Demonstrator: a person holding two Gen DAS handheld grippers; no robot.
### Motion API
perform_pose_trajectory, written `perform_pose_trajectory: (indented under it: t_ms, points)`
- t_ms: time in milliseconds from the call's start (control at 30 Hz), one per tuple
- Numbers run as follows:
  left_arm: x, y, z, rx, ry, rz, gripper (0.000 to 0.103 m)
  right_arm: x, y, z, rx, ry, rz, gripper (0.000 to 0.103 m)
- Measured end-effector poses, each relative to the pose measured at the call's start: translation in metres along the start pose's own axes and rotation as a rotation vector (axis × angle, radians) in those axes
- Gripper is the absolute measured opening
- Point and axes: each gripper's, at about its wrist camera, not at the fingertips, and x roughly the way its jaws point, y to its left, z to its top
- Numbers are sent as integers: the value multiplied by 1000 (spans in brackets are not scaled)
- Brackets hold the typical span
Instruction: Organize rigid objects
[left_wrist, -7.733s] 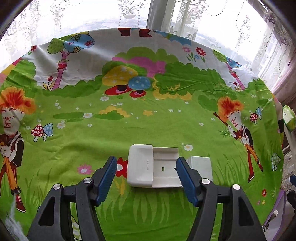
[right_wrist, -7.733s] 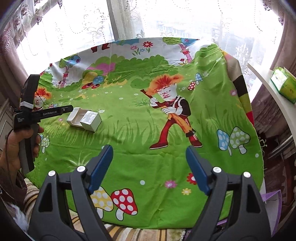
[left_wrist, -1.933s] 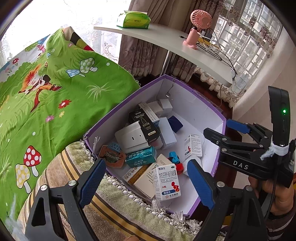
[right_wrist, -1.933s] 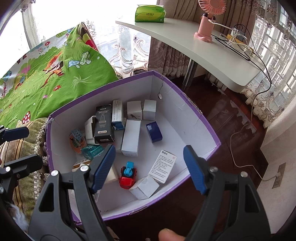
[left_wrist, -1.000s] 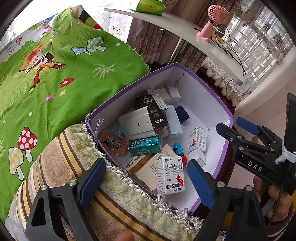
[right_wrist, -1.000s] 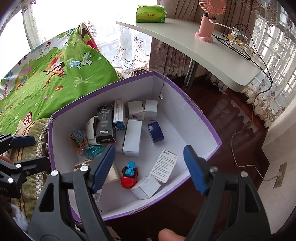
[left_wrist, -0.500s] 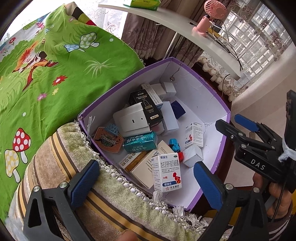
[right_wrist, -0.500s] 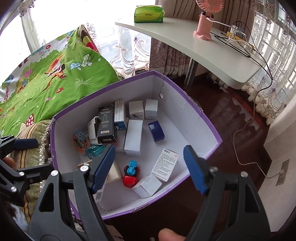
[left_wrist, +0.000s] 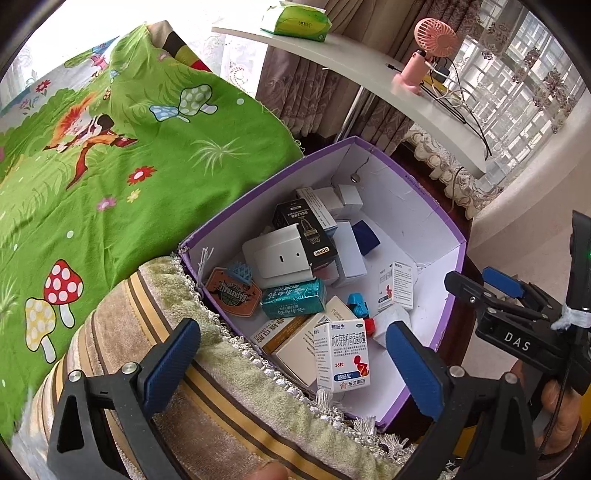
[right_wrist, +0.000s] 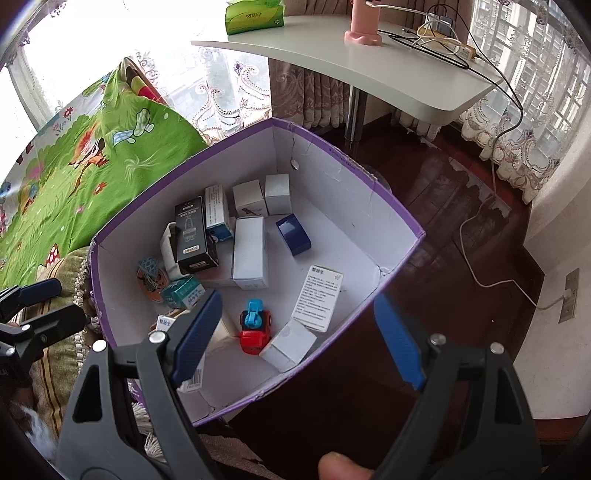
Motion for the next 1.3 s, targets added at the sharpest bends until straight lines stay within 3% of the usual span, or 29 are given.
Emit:
perform_pose_trajectory:
  t_ms: [167, 233, 300, 467, 700, 1300]
  points:
    - [-45, 1, 3, -20, -188, 120, 102, -17, 19, 14, -77, -169, -66, 86]
    - [-46, 9, 9, -66, -179, 170, 102, -11, 19, 23, -57, -137, 25, 86]
    - [-39, 13, 14, -90, -138, 170, 102, -6, 21, 30, -50, -104, 77, 86]
    - [-23, -8, 15, -35, -81, 158, 102, -11, 26, 30, -94, -115, 60, 86]
    - [-11, -37, 11, 29, -64, 132, 102, -13, -2, 19, -56, -100, 15, 86]
    - [-7, -41, 7, 53, -59, 114, 102, -10, -6, 14, -60, -91, -1, 86]
